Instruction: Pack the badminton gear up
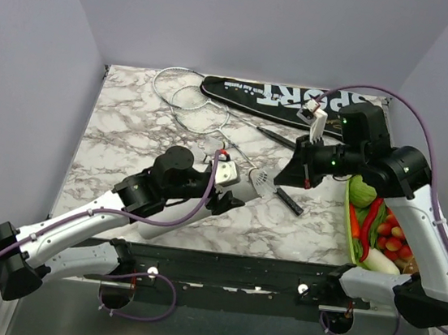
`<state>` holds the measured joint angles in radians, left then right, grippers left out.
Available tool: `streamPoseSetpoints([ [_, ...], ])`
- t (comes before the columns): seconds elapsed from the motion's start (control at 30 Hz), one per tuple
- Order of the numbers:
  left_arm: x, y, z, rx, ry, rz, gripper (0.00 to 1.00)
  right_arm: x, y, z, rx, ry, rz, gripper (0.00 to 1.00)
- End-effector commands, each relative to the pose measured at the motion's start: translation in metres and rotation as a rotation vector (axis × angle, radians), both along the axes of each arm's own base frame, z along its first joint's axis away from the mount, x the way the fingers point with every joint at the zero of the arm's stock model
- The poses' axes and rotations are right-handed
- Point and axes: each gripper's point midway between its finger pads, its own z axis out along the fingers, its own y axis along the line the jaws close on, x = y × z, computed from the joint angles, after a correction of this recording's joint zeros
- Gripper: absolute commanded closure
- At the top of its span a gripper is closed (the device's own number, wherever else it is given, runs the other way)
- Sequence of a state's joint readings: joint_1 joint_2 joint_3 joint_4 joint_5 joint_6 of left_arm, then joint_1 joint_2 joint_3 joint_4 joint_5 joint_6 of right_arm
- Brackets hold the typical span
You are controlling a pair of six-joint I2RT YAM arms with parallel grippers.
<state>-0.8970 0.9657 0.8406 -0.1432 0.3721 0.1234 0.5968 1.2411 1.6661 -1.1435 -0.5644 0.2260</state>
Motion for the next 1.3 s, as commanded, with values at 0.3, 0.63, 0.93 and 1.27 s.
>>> streamPoseSetpoints([
  [0.3,-0.019,-0.005,0.035,-0.132,-0.067,-0.097,1.0,-0.055,-0.014,0.024,0.079,0.049,0.094,0.99],
  [0.63,-0.03,0.005,0.038,-0.152,-0.076,-0.113,1.0,-0.051,-0.011,0.017,0.075,0.08,0.077,0.99],
  [0.93,-0.033,0.006,0.042,-0.185,-0.081,-0.117,1.0,-0.035,0.007,-0.006,0.041,0.185,0.103,0.99],
  [1.27,-0.032,0.0,0.049,-0.214,-0.097,-0.123,1.0,-0.003,0.021,-0.025,-0.065,0.232,0.021,0.99],
])
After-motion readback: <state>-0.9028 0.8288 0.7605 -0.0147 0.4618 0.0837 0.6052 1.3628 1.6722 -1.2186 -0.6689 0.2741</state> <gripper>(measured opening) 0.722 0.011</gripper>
